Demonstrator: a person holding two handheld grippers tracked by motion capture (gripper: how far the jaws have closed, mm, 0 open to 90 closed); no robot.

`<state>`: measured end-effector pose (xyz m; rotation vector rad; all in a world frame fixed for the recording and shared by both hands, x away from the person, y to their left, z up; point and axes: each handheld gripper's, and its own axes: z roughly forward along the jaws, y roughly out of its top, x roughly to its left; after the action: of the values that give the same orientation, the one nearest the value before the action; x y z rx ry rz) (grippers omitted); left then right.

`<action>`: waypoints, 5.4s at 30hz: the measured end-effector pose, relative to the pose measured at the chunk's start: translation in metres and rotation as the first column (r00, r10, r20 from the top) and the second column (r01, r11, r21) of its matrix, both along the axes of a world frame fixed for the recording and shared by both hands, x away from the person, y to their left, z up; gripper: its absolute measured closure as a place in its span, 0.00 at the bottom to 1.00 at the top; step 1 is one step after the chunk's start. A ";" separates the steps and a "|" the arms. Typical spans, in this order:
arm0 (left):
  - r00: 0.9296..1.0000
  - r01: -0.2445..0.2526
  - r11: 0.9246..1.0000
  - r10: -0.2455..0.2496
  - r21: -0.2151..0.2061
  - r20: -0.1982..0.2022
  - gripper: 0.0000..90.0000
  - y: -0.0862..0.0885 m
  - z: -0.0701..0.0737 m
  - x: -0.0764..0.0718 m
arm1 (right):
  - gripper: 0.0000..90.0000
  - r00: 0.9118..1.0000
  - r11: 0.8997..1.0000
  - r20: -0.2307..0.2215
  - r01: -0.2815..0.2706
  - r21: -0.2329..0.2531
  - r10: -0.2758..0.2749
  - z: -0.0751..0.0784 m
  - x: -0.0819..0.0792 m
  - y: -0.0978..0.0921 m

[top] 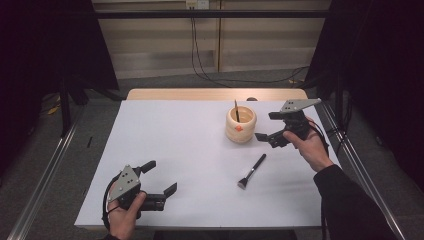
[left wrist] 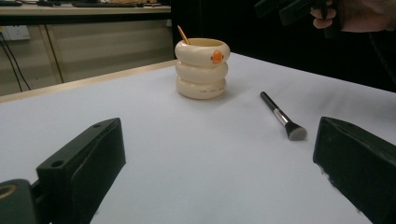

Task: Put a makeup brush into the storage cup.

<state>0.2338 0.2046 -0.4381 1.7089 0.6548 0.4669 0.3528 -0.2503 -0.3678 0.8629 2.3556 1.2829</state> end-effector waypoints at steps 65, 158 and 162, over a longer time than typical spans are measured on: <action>1.000 0.004 1.000 -0.004 0.013 -0.006 0.03 0.000 -0.001 0.001 | 0.42 0.823 0.711 -0.449 -0.543 -0.446 0.347 -0.058 0.018 0.047; 1.000 0.000 1.000 0.000 0.027 -0.009 0.02 0.001 -0.001 0.002 | 0.89 0.827 0.716 -0.505 -0.508 -0.478 0.249 -0.078 0.012 0.051; 1.000 0.006 1.000 -0.006 0.019 -0.008 0.02 0.002 -0.001 0.002 | 0.89 0.836 0.738 -0.494 -0.486 -0.469 0.236 -0.076 0.011 0.049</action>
<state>0.2359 0.2067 -0.4391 1.7306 0.6530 0.4632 0.3636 -0.2010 -0.4439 0.4923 3.1184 0.4090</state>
